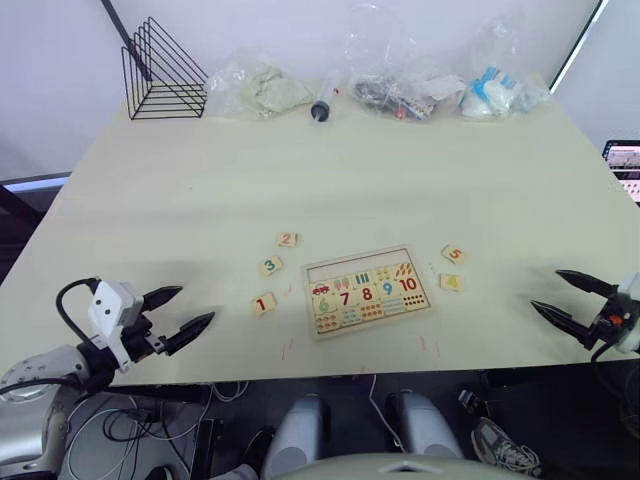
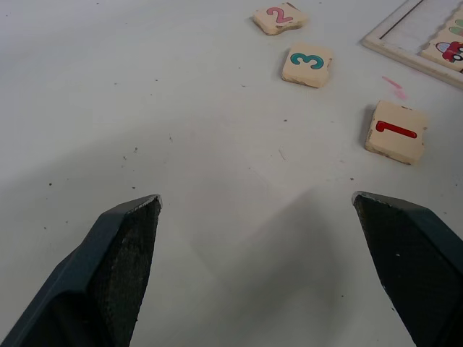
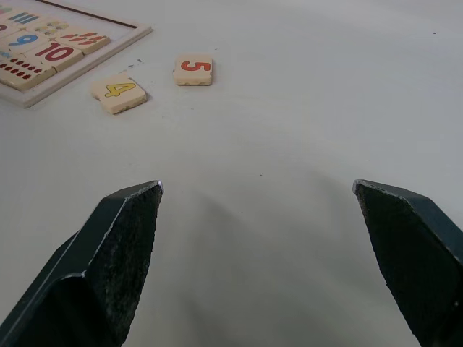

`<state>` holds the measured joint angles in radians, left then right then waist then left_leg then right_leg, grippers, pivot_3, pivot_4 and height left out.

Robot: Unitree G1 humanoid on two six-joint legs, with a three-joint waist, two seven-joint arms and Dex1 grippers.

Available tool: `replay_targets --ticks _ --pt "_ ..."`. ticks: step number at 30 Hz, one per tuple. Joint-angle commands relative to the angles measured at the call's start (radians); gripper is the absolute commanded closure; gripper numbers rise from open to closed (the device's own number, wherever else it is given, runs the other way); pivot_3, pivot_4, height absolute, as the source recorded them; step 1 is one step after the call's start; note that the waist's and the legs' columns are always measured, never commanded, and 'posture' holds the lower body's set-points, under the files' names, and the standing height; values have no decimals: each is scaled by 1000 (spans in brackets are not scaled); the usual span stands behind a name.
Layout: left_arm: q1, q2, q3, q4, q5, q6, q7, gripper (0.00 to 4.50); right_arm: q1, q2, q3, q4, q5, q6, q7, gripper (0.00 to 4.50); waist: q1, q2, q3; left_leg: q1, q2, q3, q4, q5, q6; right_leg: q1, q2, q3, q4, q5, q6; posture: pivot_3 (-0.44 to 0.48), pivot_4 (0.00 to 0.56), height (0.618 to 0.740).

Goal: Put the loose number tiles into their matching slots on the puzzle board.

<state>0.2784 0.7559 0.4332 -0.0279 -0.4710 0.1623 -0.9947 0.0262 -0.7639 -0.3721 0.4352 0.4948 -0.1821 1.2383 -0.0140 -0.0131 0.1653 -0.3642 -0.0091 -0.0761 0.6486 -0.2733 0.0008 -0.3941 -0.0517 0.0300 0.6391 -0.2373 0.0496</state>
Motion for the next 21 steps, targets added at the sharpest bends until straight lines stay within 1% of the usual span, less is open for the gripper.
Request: replay_targets --ticks 1,10,21 --pt "0 8 13 6 14 -32 -10 0 -9 2 -40 18 5 -46 5 79 0 0 0 0 0 0 0 0 0 0 0 0 0 0 0 0 150 740" --pt "-12 3 1 52 37 -85 -35 0 -48 15 -32 97 3 -109 30 79 0 0 0 0 0 0 0 0 0 0 0 0 0 0 0 0 150 740" --pt "-26 2 -6 80 44 -115 -51 0 -86 11 -26 128 4 -116 52 79 0 0 0 1 0 1 0 0 0 0 0 1 0 0 0 0 150 740"
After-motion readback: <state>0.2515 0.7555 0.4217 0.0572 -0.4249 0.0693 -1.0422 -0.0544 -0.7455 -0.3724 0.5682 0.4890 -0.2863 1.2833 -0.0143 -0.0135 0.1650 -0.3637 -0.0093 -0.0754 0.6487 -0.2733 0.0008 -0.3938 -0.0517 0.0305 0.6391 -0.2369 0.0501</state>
